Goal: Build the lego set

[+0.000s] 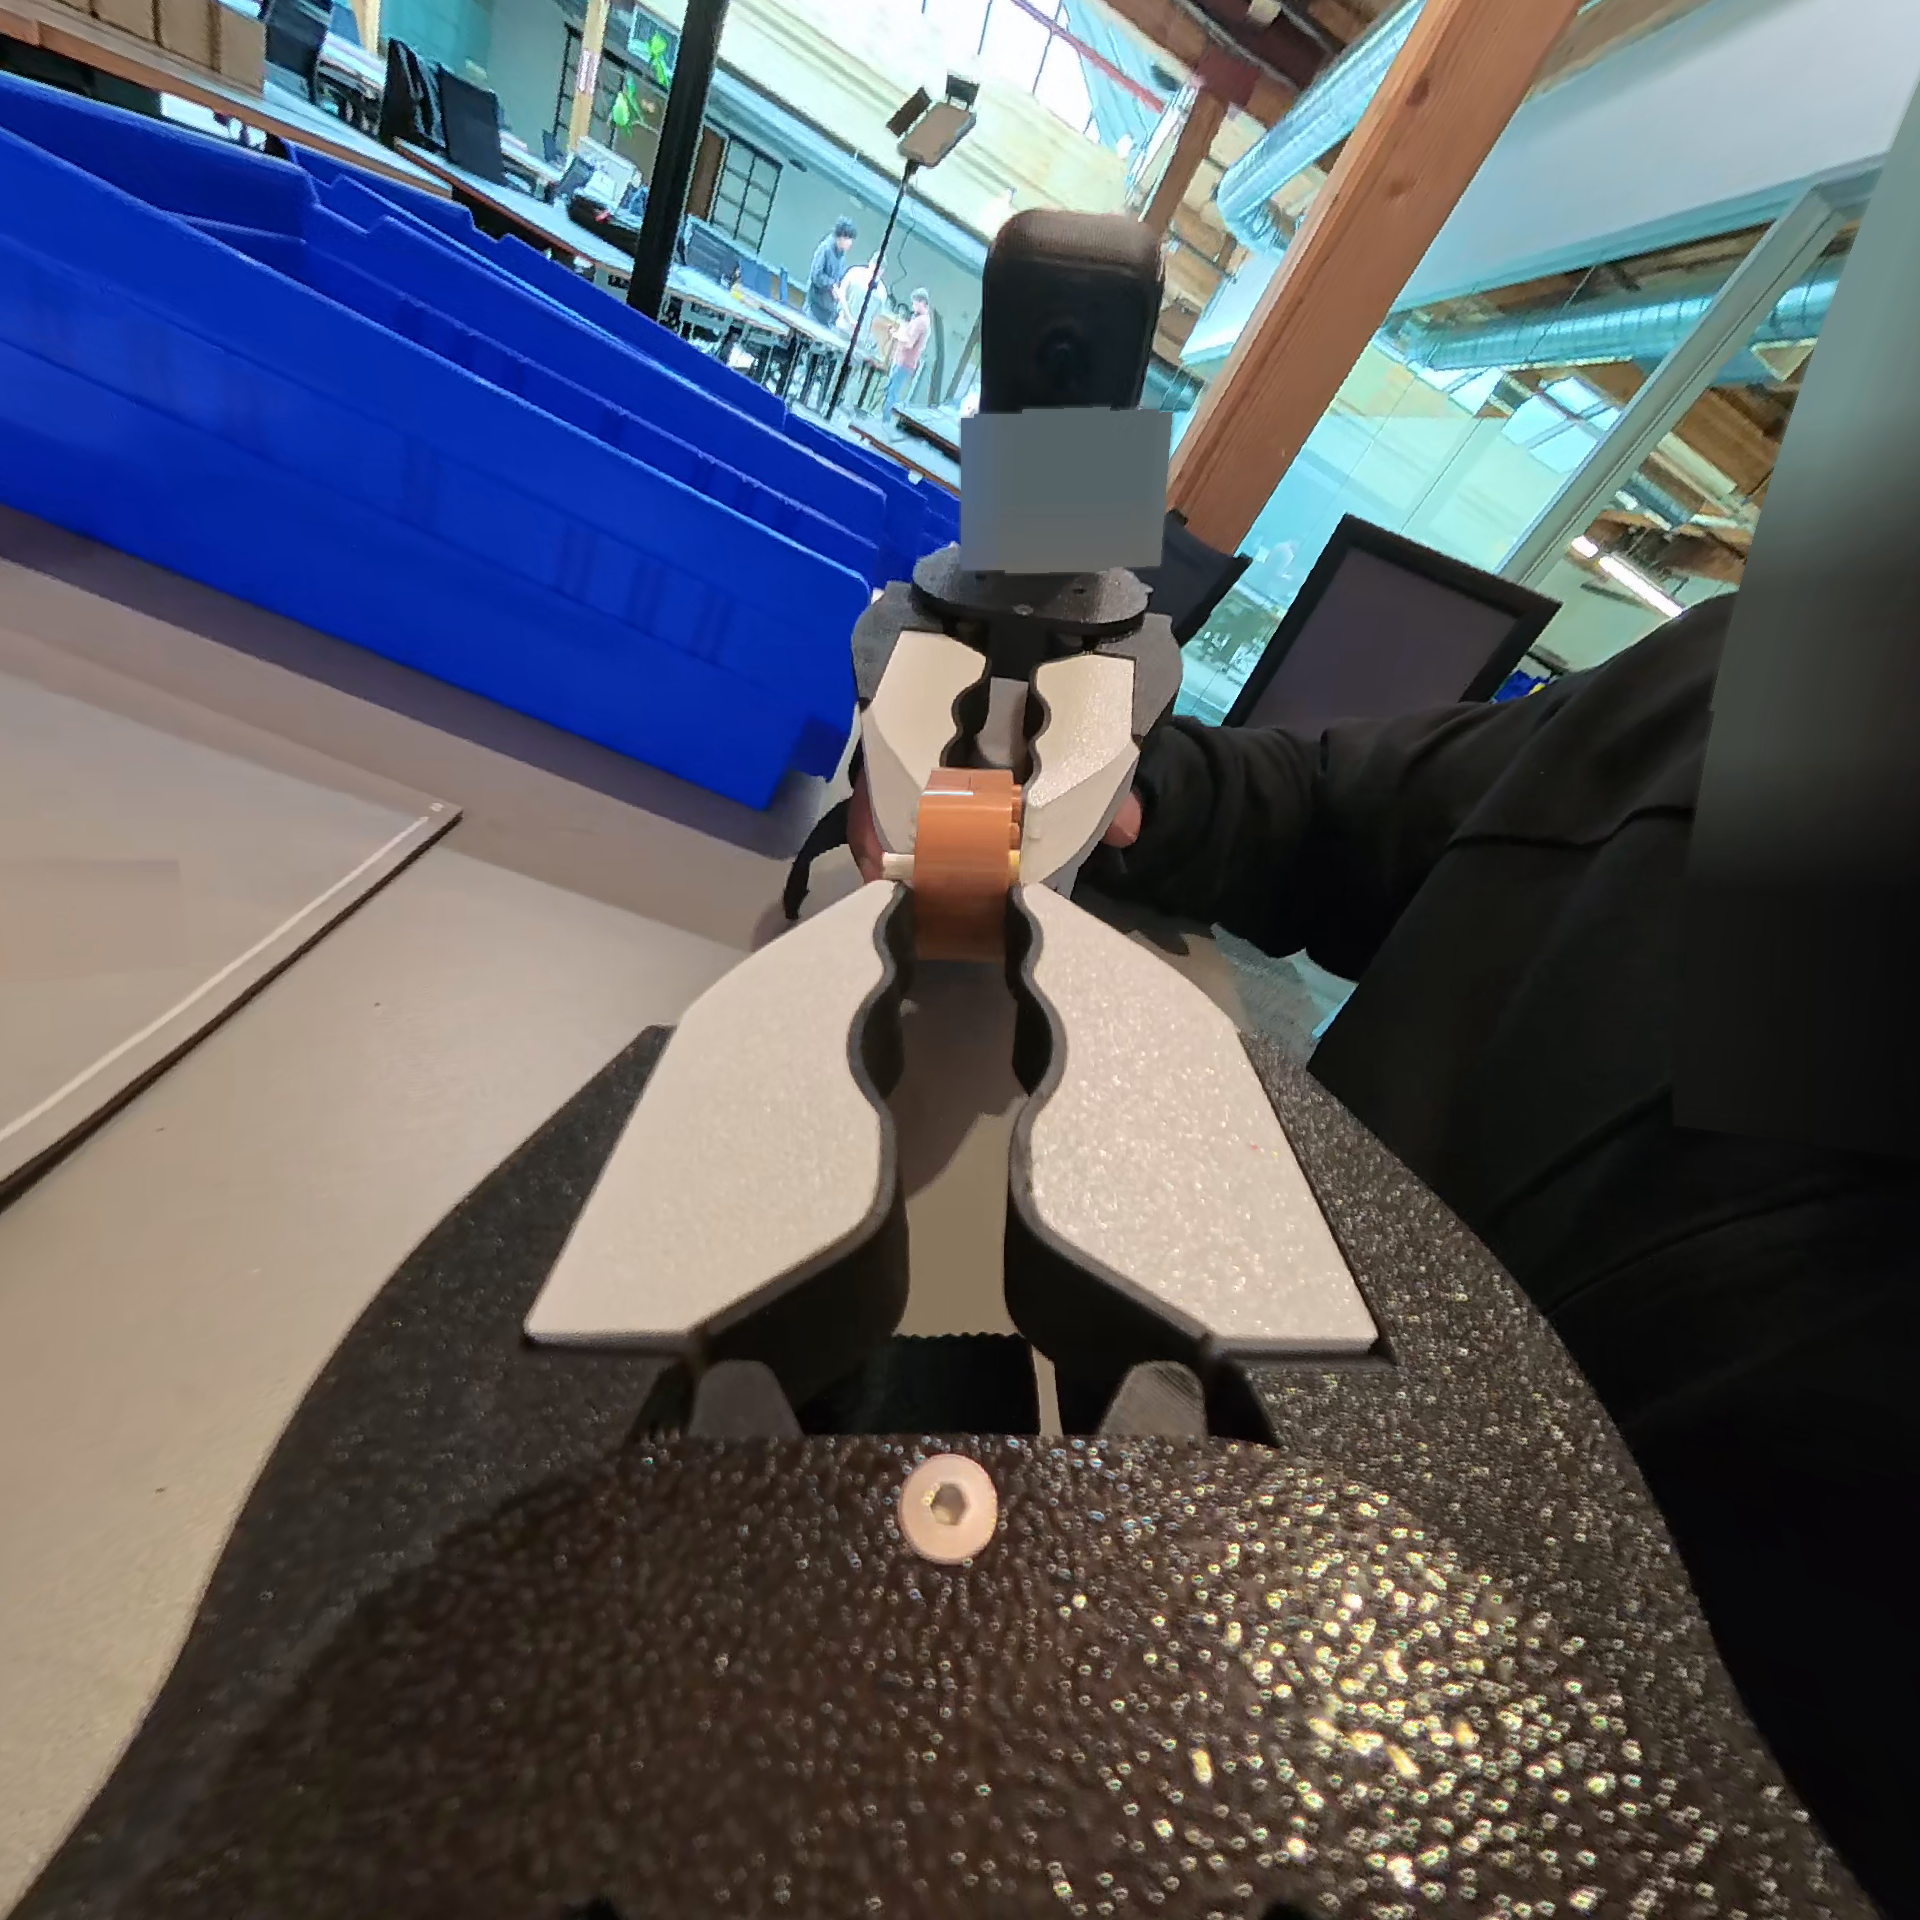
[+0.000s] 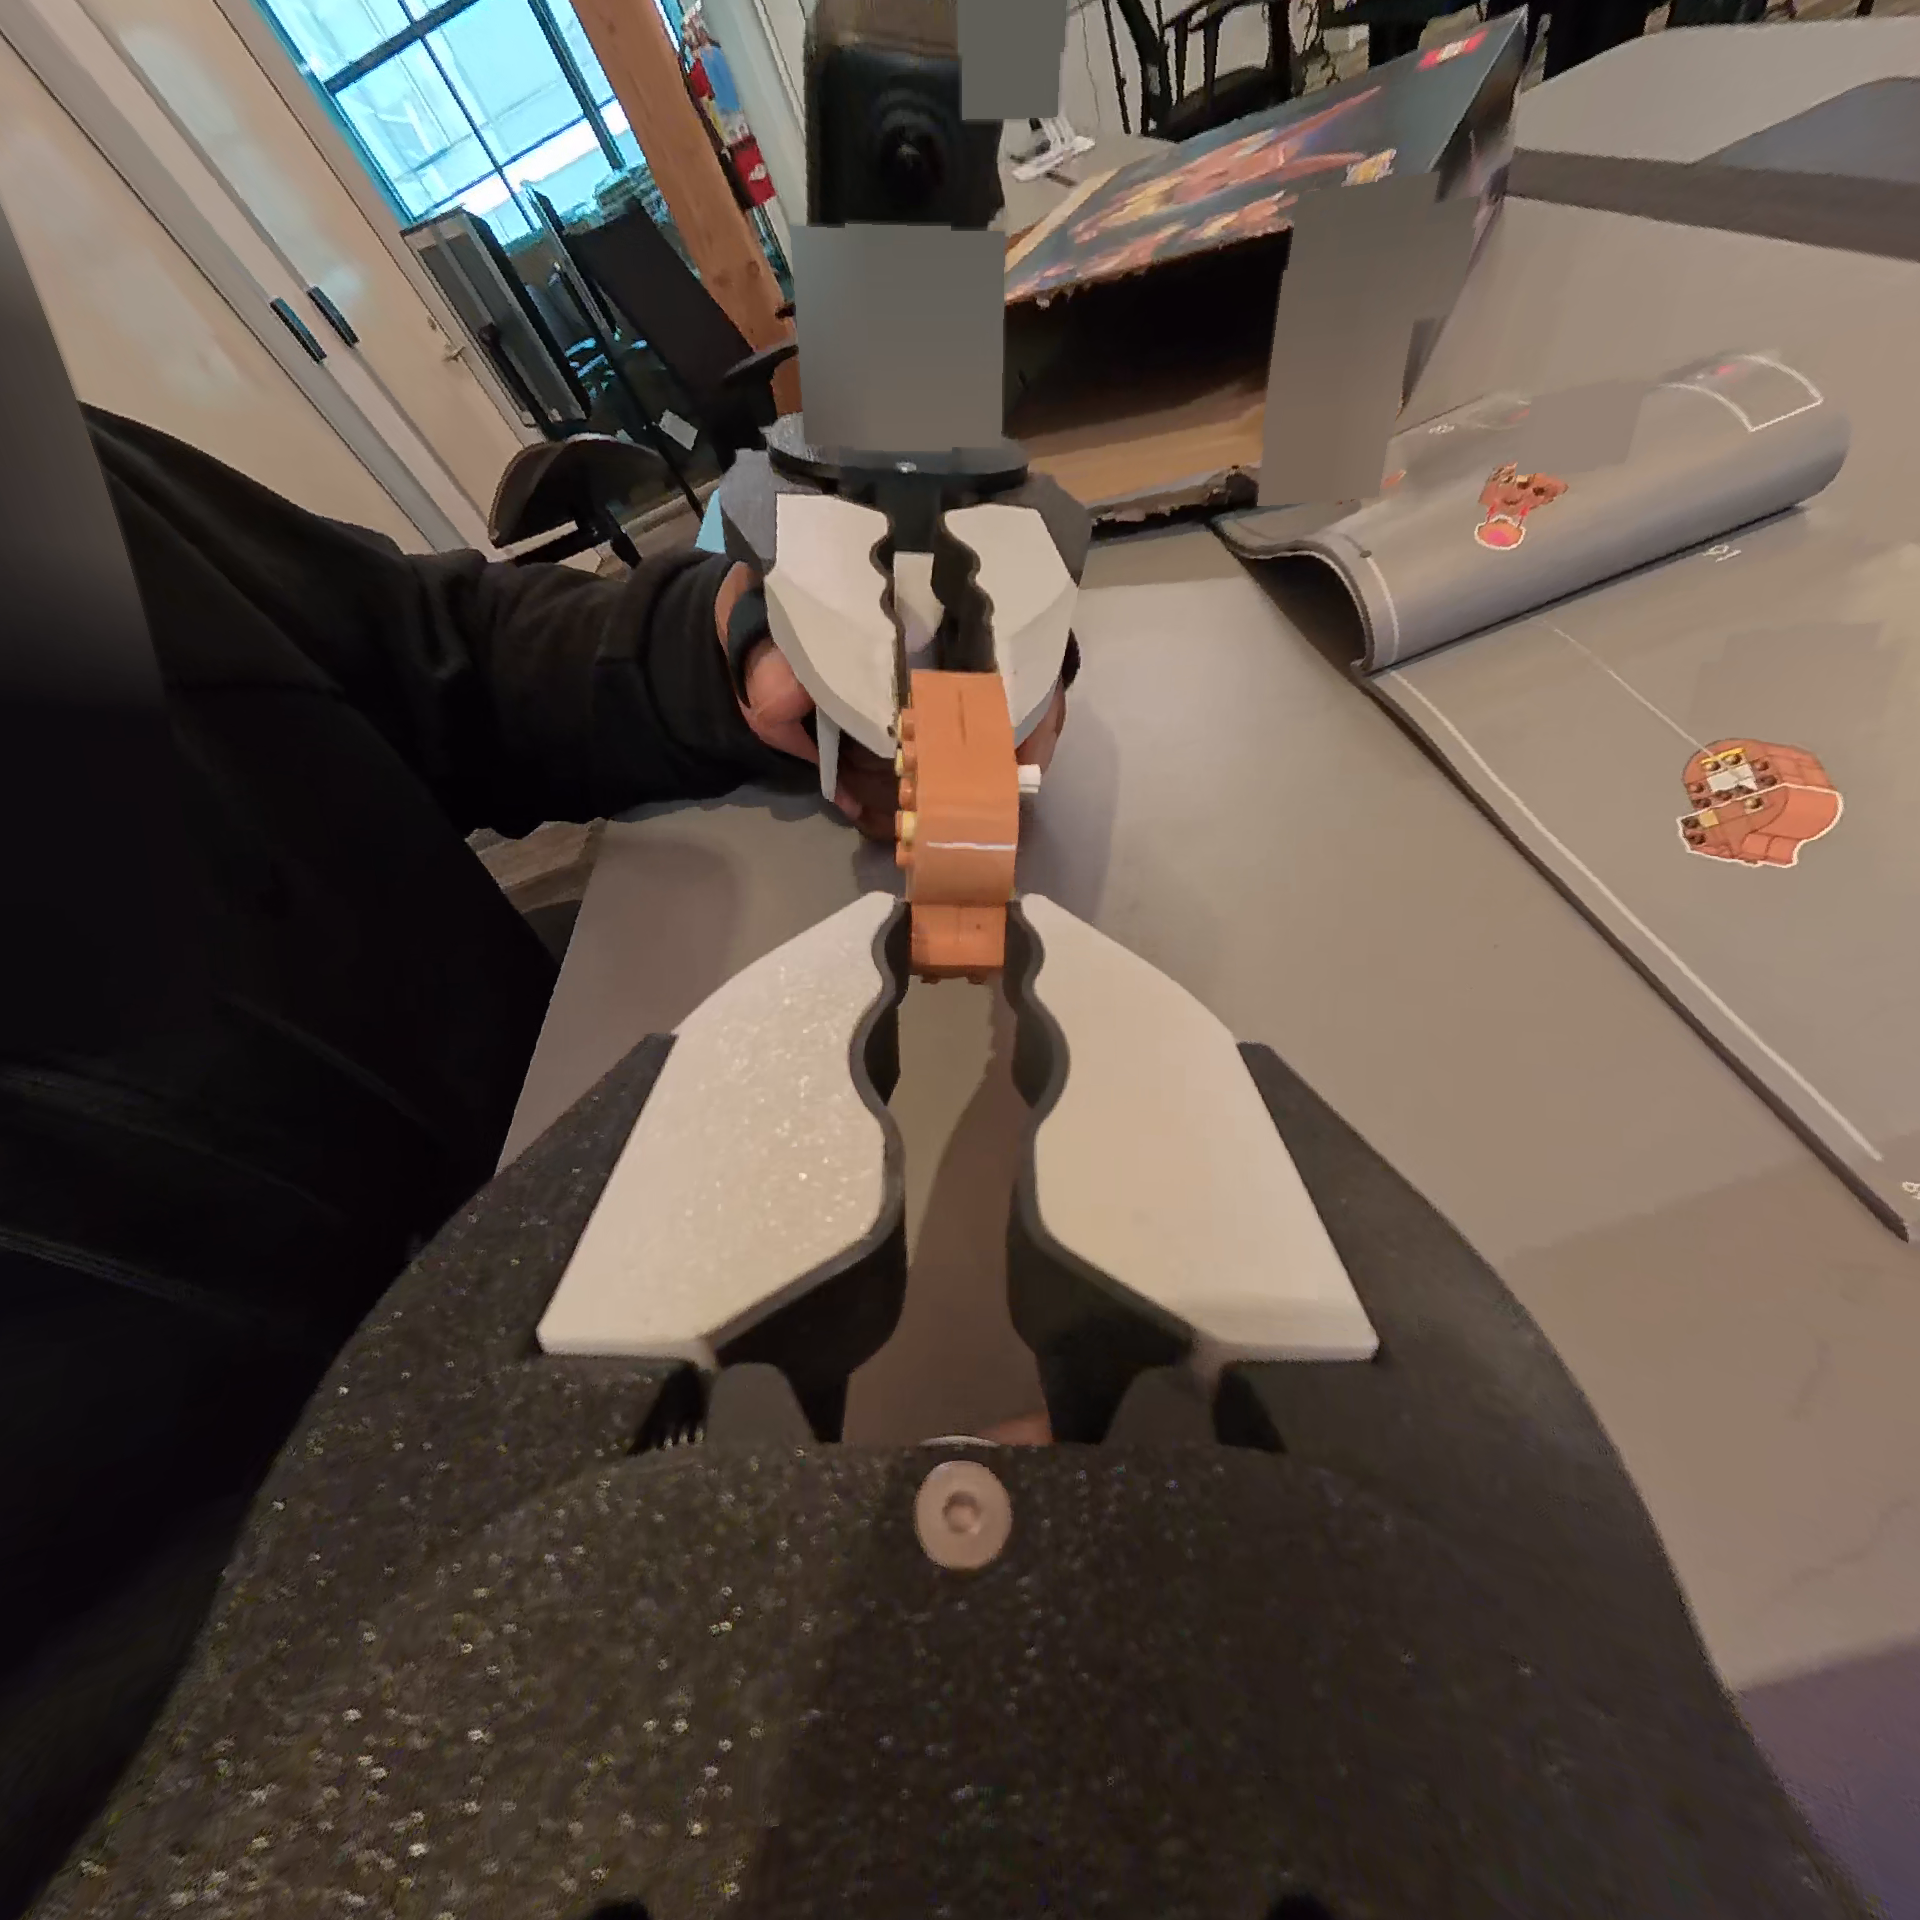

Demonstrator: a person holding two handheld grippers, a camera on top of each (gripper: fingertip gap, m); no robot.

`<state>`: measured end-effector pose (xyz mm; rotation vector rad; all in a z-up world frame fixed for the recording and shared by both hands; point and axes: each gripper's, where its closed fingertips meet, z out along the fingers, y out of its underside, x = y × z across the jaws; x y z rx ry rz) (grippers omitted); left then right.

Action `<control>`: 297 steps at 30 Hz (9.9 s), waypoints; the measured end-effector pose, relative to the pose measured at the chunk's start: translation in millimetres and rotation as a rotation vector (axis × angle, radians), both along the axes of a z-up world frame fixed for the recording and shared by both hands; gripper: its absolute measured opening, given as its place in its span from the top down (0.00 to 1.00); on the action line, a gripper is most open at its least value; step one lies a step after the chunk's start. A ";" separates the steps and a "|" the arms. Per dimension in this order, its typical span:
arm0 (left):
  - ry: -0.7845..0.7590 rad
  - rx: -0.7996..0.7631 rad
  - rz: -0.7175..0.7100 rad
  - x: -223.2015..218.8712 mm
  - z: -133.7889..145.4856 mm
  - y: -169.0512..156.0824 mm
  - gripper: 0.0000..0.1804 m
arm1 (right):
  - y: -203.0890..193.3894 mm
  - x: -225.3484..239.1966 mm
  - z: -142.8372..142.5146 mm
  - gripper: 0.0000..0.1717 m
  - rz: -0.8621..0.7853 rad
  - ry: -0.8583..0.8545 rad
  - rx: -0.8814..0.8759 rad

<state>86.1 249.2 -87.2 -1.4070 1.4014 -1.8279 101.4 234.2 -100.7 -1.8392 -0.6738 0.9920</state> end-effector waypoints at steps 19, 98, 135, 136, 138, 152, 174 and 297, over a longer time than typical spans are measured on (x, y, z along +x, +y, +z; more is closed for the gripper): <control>0.028 0.032 -0.014 -0.7 -4.8 -2.3 0.91 | -2.0 -2.6 -6.4 0.91 0.019 -0.024 -0.025; -0.068 0.459 -0.142 -10.6 -11.7 -39.2 0.91 | -30.7 -10.6 4.6 0.91 0.115 -0.239 0.331; -0.336 1.108 -0.043 -18.4 -14.4 -53.6 0.91 | -38.9 -17.6 -10.7 0.91 0.141 -0.608 0.794; -0.336 1.105 -0.045 -18.6 -14.5 -53.9 0.91 | -39.2 -18.0 -10.8 0.91 0.143 -0.605 0.791; -0.333 1.099 -0.051 -19.0 -14.8 -54.3 0.91 | -39.5 -18.3 -11.8 0.91 0.149 -0.602 0.783; -0.305 1.094 -0.056 -17.8 -18.6 -54.1 0.91 | -40.3 -18.6 -14.4 0.91 0.161 -0.616 0.769; -0.291 1.344 0.167 -7.3 -13.0 -25.5 0.91 | -4.8 5.3 -13.9 0.77 -0.068 -0.610 0.619; 0.155 0.106 0.174 -9.4 -22.8 48.9 0.84 | 42.3 33.9 -7.1 0.90 -0.538 -0.052 0.014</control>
